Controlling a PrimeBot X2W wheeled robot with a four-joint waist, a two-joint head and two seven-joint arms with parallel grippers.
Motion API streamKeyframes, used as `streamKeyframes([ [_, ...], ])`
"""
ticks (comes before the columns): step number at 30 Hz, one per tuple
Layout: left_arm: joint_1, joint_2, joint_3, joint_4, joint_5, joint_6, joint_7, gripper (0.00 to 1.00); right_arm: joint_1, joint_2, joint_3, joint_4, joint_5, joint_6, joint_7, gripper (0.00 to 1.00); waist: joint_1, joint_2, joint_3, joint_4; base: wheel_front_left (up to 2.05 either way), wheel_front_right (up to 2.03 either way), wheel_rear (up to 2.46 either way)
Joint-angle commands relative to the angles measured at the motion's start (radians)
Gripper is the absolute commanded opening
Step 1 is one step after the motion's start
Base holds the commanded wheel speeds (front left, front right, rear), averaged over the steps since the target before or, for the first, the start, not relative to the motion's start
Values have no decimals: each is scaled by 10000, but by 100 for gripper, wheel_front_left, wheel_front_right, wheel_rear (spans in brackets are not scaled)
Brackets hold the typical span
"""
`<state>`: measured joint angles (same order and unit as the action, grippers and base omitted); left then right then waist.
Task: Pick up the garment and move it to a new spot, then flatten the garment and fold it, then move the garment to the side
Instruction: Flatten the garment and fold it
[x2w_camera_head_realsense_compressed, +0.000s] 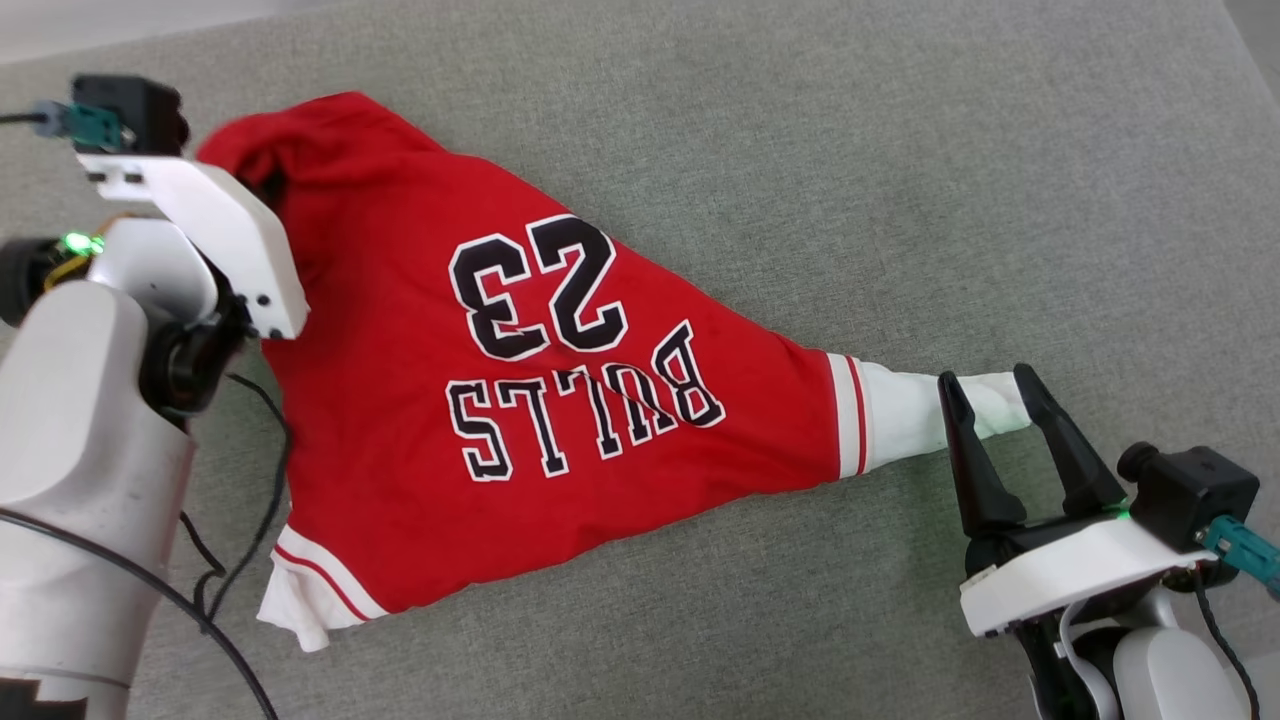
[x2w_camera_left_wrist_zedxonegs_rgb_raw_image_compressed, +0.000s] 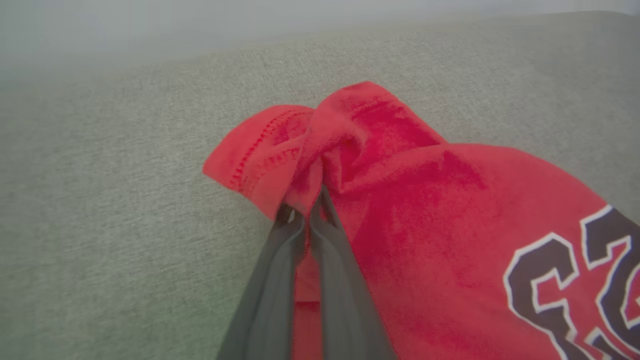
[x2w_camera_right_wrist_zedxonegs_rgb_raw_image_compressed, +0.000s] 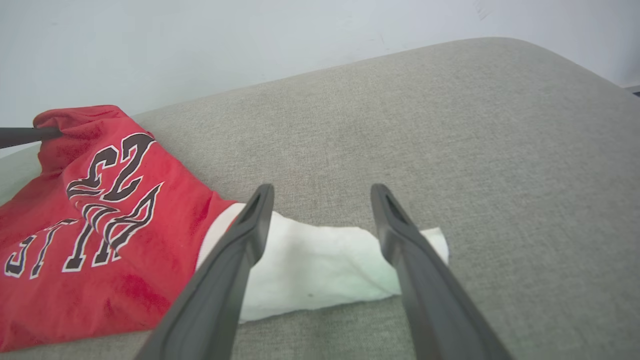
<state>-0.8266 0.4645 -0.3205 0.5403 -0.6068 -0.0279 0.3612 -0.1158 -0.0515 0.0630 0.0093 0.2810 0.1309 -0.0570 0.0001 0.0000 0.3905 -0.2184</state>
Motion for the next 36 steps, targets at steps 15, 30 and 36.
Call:
streamKeyframes([
  [15,296,-617,-178,697,227,-239,-2607,100,-273,21,-295,-629,-801,-3,28,100,-1,0,-669,573,0,0,0],
  [30,4258,-761,108,-2906,770,1592,-5480,100,657,20,-704,-1661,-1256,-3,1017,100,-1,0,-2481,1622,0,0,0],
  [36,6053,-652,150,-4371,616,2328,-5078,100,1000,20,-666,-1990,-1263,-3,1312,100,-1,0,-2761,1782,0,0,0],
])
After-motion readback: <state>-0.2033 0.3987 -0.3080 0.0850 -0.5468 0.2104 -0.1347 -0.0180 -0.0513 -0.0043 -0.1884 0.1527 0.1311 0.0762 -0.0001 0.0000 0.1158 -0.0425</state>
